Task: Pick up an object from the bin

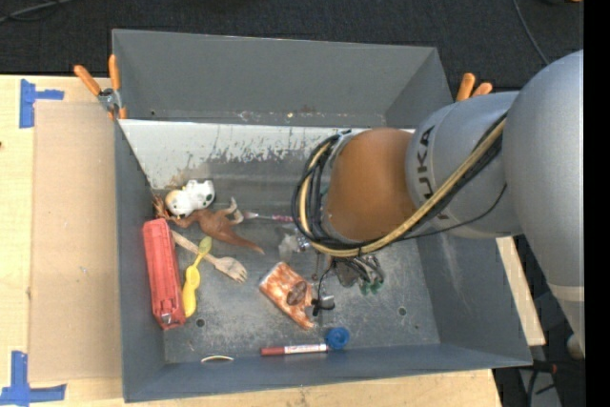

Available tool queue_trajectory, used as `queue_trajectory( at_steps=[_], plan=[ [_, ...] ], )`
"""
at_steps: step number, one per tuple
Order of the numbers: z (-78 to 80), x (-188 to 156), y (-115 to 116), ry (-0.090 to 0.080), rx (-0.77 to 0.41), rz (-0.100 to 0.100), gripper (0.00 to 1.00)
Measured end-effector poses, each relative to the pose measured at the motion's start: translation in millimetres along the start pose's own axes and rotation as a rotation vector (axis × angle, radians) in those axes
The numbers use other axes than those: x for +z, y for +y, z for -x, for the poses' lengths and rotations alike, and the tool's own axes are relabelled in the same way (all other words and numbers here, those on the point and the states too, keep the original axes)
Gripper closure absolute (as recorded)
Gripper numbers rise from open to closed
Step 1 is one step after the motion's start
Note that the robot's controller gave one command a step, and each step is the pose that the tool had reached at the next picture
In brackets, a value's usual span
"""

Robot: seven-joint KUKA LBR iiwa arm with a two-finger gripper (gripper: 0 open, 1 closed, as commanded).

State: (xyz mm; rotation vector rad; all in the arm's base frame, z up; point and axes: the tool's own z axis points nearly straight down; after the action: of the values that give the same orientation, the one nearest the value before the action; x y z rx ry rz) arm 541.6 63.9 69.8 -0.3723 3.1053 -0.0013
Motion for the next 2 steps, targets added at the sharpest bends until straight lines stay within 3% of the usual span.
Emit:
queue_trajectory(
  at_steps=[1, 2],
  plan=[
    [-40.1, -0.8, -14.6, 0.016, 0.362, -0.002, 1.0],
    [-40.1, -0.9, -14.5, 0.016, 0.361, -0.002, 1.0]
  ],
)
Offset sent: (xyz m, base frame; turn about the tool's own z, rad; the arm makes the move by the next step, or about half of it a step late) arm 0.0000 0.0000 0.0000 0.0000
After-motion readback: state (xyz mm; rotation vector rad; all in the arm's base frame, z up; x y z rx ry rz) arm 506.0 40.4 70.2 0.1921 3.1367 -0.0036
